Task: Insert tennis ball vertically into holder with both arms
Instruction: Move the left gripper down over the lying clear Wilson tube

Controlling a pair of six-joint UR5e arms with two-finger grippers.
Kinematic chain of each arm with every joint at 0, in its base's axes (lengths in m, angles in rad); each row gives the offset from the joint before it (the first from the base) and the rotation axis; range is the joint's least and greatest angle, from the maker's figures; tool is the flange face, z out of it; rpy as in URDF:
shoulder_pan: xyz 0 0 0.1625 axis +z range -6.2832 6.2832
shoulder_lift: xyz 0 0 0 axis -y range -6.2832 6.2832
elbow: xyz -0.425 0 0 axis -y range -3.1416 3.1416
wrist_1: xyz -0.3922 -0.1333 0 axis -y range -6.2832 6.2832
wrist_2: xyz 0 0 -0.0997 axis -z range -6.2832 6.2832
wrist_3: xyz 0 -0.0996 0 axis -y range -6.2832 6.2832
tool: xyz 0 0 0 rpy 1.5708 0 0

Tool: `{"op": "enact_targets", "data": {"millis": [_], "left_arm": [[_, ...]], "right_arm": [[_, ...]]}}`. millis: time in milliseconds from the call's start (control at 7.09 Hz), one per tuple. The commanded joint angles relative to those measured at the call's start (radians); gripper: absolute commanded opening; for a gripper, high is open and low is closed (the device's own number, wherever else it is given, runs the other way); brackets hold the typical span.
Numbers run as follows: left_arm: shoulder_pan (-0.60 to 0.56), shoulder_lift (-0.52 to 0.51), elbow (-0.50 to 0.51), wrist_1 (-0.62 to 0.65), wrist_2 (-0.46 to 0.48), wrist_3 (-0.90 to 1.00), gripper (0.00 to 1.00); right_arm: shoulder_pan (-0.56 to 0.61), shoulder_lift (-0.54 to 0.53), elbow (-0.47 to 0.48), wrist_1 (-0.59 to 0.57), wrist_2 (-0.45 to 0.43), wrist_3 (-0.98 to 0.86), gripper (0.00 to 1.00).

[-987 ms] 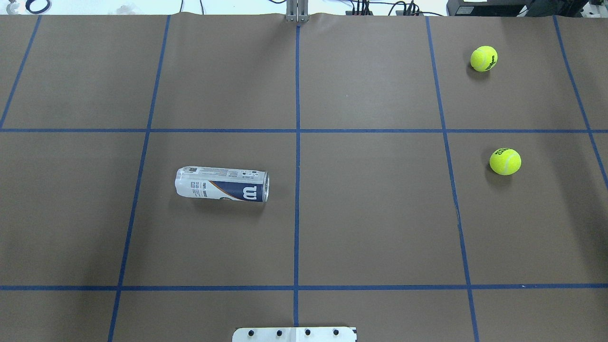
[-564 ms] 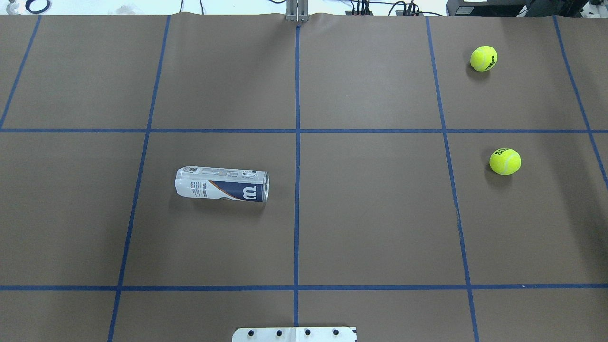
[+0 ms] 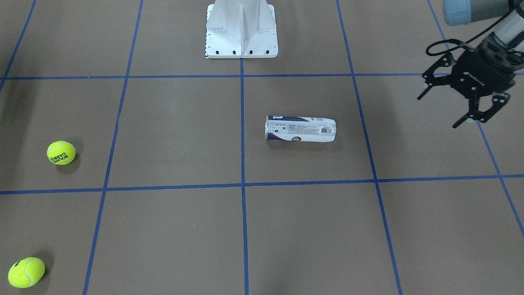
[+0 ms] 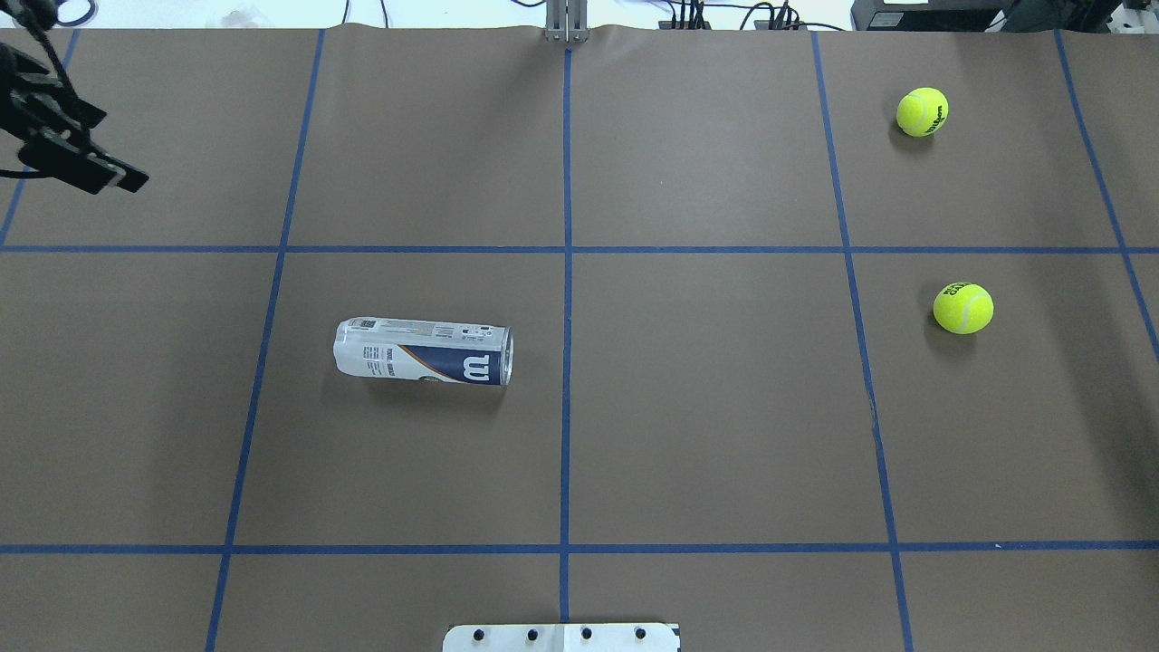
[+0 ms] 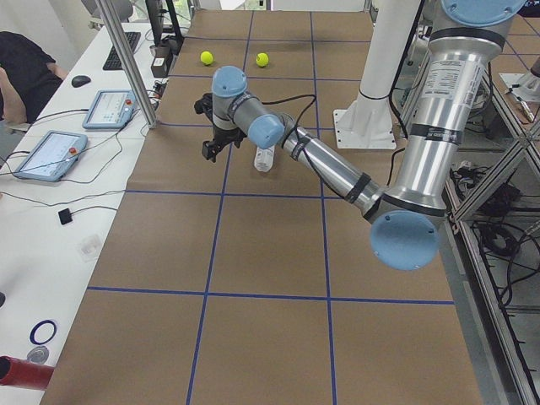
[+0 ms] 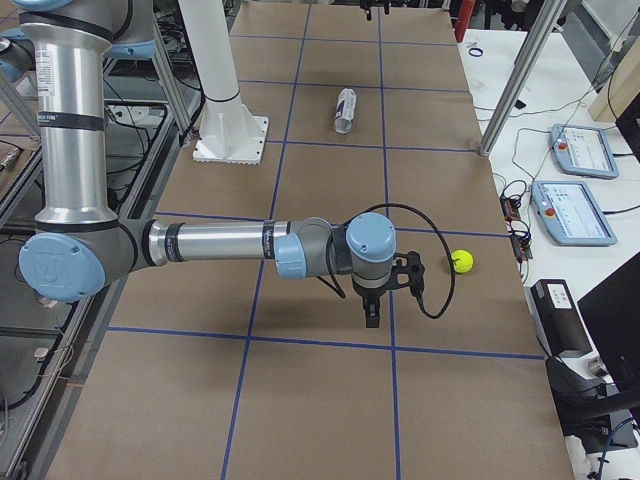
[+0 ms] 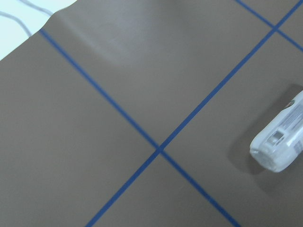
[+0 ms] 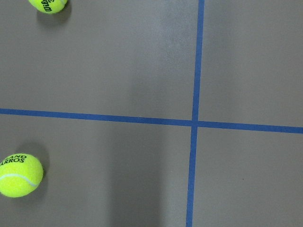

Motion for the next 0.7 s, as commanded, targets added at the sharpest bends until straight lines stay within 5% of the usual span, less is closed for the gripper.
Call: {"op": "enact_targets", "data": {"millis": [0, 141, 564], "left_arm": [[0.175, -0.145, 0.004, 0.081, 0.008, 0.0, 0.99], [0.232, -0.229, 0.009, 0.16, 0.055, 0.003, 0.99], [0.452, -0.296, 0.071, 0.195, 0.389, 0.164, 0.99]], "right_arm": [[0.0, 0.002, 0.002, -0.001, 0.001, -0.001, 1.0], [0.0, 0.003, 0.002, -0.001, 0.001, -0.001, 1.0], [0.0, 0.005, 0.0, -0.001, 0.001, -0.001, 1.0]]}}
